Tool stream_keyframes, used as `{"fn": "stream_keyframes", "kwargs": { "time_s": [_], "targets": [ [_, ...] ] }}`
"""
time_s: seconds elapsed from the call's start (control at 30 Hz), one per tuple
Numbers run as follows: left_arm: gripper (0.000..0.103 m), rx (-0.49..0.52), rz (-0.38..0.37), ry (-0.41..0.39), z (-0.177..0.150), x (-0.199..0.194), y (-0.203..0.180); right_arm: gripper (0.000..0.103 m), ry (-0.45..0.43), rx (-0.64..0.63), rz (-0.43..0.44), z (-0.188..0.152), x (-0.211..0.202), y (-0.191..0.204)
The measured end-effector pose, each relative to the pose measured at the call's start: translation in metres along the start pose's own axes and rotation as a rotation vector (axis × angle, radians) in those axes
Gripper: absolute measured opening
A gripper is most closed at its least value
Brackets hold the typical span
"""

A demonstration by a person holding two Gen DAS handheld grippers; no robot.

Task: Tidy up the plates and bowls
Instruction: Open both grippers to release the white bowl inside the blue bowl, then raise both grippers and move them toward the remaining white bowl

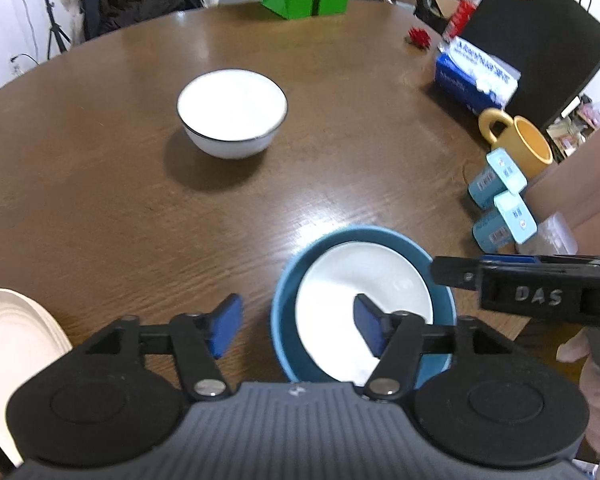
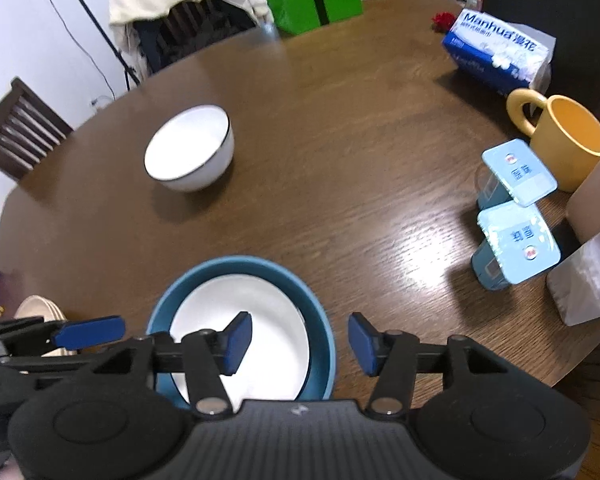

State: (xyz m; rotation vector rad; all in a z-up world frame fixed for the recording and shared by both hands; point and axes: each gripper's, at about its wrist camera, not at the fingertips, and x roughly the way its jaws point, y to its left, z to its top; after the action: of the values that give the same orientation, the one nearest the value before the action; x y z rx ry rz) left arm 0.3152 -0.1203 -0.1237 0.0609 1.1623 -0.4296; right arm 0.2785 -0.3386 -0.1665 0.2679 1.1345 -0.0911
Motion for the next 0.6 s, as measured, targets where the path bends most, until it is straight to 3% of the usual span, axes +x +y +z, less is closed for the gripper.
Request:
{"fn": "stream_keyframes", "kwargs": {
  "time_s": [0.13, 0.27, 0.43, 0.6],
  "targets": [
    [0.086, -0.022, 0.008, -0.044, -0.001, -0.013, 0.010, 0.072, -0.038, 0.008, 0.016, 0.002, -0.010, -0.008],
    [0.102, -0.049, 0.019, -0.109, -0.002, -0.027, 0.021, 0.083, -0.065, 0.001, 0.051, 0.002, -0.016, -0.011],
    [0.103, -0.066, 0.018, -0.200, -0.001, -0.046, 0.030, 0.103, -0.106, -0.034, 0.055, 0.004, -0.024, -0.007],
    [0.103, -0.082, 0.023, -0.258, 0.003, -0.060, 0.036, 0.103, -0.116, -0.056, 0.064, 0.014, -0.031, -0.002]
  ]
}}
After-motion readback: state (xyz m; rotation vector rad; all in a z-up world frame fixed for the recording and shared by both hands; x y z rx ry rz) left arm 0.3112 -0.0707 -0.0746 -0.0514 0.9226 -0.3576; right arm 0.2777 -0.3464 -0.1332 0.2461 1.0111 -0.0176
